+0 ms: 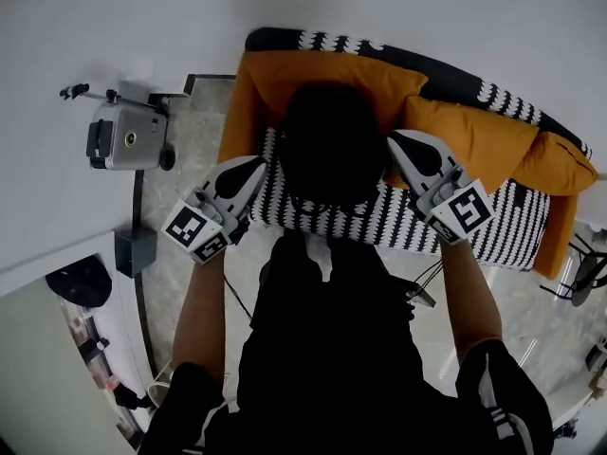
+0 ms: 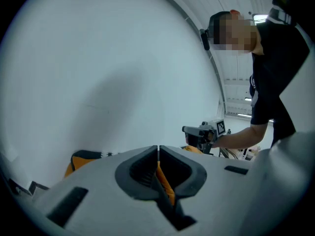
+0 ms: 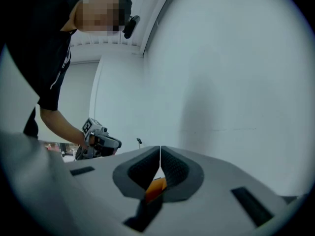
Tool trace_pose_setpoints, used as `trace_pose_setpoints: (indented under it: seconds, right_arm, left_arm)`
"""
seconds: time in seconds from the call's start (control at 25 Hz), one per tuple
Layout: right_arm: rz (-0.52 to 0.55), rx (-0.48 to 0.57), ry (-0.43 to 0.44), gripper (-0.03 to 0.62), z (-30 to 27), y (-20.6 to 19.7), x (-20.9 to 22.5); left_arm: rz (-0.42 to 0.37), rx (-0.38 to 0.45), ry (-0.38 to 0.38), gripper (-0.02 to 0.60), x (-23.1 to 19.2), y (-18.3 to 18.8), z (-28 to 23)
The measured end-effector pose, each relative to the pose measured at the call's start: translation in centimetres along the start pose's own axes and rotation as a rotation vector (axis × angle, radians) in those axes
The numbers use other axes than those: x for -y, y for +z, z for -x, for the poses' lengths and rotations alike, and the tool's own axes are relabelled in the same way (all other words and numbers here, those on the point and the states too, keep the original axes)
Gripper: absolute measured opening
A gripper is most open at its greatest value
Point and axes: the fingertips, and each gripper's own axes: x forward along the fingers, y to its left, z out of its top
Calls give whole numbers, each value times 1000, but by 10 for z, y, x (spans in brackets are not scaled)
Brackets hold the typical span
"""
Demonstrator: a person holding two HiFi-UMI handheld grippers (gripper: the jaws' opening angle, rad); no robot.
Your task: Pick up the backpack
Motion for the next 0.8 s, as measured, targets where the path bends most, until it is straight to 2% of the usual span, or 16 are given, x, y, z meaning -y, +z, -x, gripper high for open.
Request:
trace_pose_setpoints:
  seconds: [0.24, 0.52, 0.68, 0.8]
  right_arm:
    - [49, -89, 12, 28, -22, -41, 29]
    - [115, -177, 62, 28, -39, -93, 39]
    - [51, -145, 51, 28, -46, -110, 52]
    - [82, -192, 76, 28, -46, -131, 60]
  left_arm:
    - [15, -61, 17, 23, -35, -24, -18]
    - [7, -85, -38, 23, -59, -46, -48]
    - [16, -97, -58, 23, -72, -64, -60]
    - [29, -102, -63, 25, -82, -77, -70]
